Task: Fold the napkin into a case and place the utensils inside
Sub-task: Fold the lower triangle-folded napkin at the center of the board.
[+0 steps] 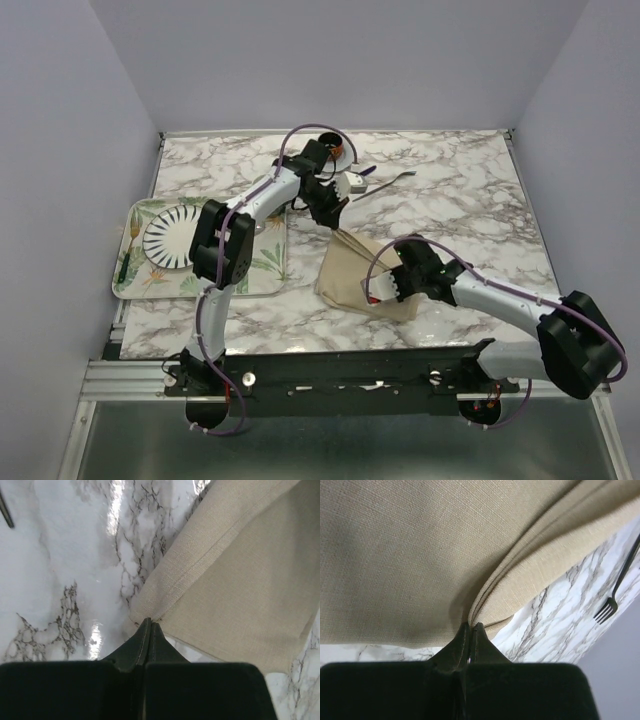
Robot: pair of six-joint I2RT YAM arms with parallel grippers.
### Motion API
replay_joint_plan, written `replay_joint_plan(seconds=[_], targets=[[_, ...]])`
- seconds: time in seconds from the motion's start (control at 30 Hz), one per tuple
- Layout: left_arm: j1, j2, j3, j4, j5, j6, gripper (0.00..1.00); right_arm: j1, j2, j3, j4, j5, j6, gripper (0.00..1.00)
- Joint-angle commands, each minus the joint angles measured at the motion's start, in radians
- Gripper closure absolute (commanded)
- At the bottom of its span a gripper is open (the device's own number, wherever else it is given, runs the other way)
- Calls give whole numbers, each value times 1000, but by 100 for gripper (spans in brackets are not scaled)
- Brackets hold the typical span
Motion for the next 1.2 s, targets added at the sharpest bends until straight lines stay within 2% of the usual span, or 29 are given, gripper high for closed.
replay_joint_plan(seconds=[0.0,0.2,0.43,0.87,1.17], targets=[[-9,-82,-116,5,1,0,100,-3,-62,-20,-33,-19,50,99],[-14,-153,-240,42,-11,-13,100,-22,-168,-75,-38,-85,60,99],[-33,-194,-295,73,-11,-55,100,-65,-219,-103,-43,-137,99,99],[-35,-154,-214,56,-28,-132,100,-202,-203,40,-101,-313,235,99],[-37,-161,-182,-21,-9,-115,100,-216,-228,57,-222,-412,229,99]])
